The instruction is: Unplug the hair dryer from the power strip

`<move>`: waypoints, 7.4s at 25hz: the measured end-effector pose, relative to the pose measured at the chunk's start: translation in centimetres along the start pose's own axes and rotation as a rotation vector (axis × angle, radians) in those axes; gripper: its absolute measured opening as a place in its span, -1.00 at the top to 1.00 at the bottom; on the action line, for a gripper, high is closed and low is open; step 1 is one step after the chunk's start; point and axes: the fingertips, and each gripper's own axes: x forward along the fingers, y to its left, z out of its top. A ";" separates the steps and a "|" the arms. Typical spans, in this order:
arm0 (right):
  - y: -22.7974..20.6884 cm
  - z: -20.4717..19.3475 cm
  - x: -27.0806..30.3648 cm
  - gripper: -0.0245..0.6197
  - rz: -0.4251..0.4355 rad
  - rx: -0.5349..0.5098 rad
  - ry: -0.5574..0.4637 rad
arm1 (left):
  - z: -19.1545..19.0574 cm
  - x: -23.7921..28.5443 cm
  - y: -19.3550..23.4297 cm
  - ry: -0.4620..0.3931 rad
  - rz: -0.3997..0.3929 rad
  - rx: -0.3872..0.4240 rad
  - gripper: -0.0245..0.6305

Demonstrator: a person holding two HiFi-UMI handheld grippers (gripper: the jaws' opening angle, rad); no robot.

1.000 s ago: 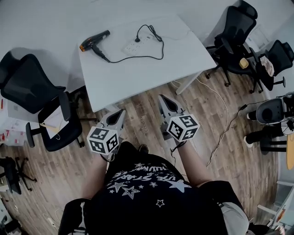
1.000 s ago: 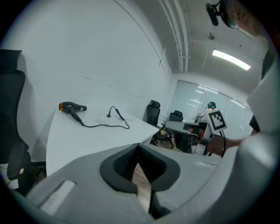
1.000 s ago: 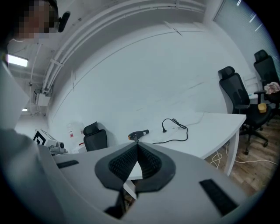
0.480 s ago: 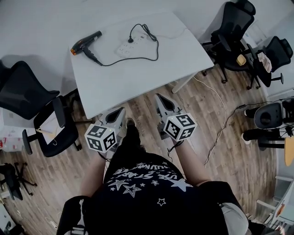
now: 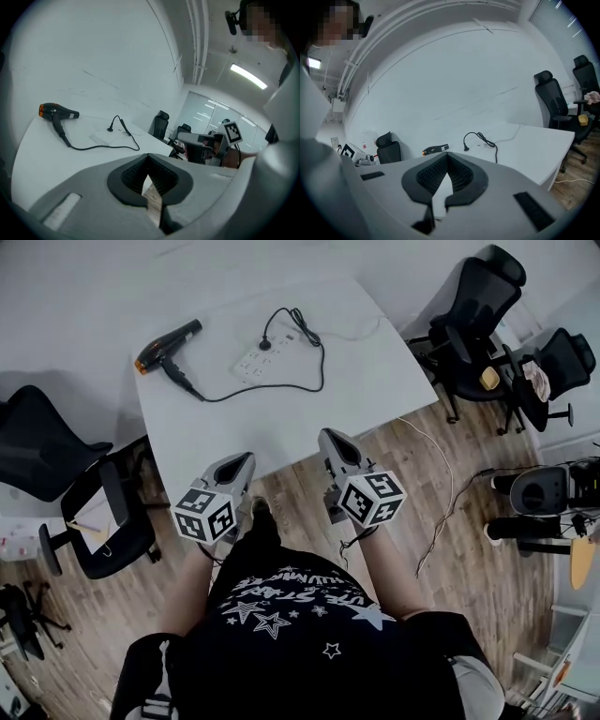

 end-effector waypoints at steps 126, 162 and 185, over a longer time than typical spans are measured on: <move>-10.1 -3.1 37.5 0.67 0.595 -0.455 0.605 | 3.1 22.9 21.4 0.426 0.651 -0.048 0.90; -9.3 -2.8 36.4 0.70 0.666 -0.755 0.581 | 2.9 23.3 21.2 0.523 0.684 0.066 0.90; -8.7 3.0 33.5 0.70 0.580 -0.533 0.460 | 3.0 23.1 20.7 0.473 0.656 0.110 0.90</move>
